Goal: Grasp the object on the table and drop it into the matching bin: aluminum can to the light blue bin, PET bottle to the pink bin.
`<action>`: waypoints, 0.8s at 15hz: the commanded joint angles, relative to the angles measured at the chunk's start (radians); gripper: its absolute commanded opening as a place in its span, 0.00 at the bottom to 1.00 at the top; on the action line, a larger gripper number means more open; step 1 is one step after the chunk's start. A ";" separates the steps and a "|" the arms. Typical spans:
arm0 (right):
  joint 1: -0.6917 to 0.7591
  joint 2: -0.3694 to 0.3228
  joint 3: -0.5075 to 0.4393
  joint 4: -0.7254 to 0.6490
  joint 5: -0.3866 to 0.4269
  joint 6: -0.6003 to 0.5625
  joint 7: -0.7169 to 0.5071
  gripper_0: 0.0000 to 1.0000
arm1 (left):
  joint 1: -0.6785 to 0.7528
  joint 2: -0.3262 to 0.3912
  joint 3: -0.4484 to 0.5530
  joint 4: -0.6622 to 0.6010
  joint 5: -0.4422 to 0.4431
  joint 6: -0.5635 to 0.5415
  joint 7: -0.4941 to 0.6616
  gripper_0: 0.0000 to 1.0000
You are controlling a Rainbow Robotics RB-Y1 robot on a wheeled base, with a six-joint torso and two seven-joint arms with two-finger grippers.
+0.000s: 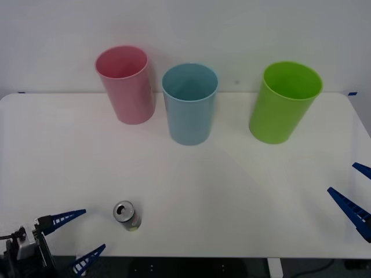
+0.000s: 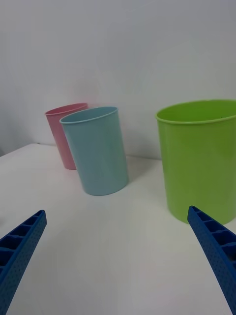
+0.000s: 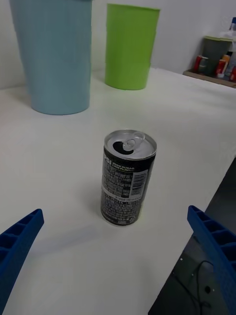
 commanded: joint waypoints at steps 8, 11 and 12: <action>0.000 0.000 0.000 0.000 0.000 0.000 0.000 1.00 | -0.127 -0.054 -0.046 0.150 -0.041 0.005 -0.107 1.00; 0.000 0.000 0.000 0.000 0.000 0.000 0.000 1.00 | -0.141 -0.054 -0.071 0.155 -0.043 0.017 -0.118 1.00; 0.000 0.000 0.000 0.000 0.000 0.000 0.000 1.00 | -0.144 -0.054 -0.078 0.155 -0.043 0.023 -0.118 1.00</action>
